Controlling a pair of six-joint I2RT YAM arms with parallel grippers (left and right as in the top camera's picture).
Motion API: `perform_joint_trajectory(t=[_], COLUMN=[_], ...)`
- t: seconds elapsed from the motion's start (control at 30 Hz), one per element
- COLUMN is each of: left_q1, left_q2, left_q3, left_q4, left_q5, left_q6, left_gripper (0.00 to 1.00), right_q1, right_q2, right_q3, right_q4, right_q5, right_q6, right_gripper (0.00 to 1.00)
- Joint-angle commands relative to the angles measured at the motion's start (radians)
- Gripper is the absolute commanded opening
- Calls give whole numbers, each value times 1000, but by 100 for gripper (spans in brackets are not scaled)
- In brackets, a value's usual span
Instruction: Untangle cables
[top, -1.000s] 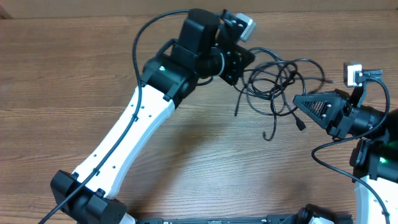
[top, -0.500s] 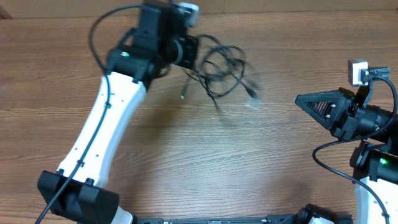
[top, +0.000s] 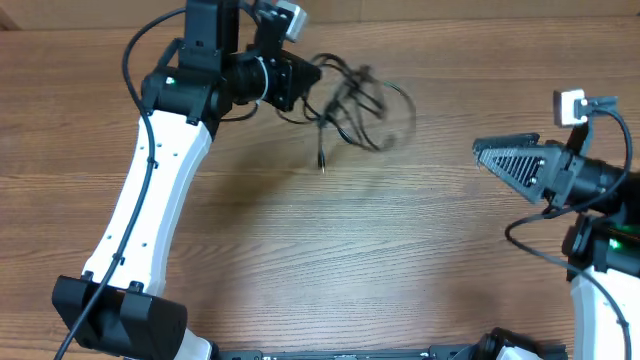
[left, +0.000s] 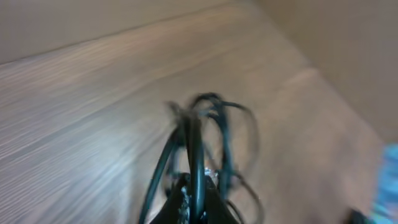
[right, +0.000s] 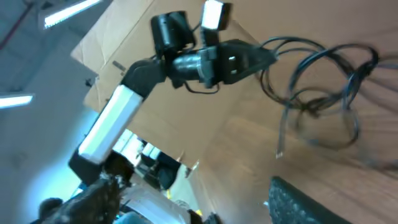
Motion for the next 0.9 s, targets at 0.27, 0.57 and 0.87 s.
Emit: perform_joint_trajectory(t=[0.27, 0.57, 0.87], left_q1=[-186, -335, -393], left_q2=[2, 2, 2], left_q3=[7, 7, 7], left_q4=[183, 472, 503], left_q5=[266, 282, 345], left_q6=[-1, -217, -238], left_gripper=[4, 4, 4], right_q1=[5, 5, 5], right_q2=[84, 92, 92], right_q3=[13, 13, 13], right_q4=[0, 0, 0], right_q5=[-28, 19, 87], right_q6=[0, 0, 0], right_gripper=[79, 59, 48])
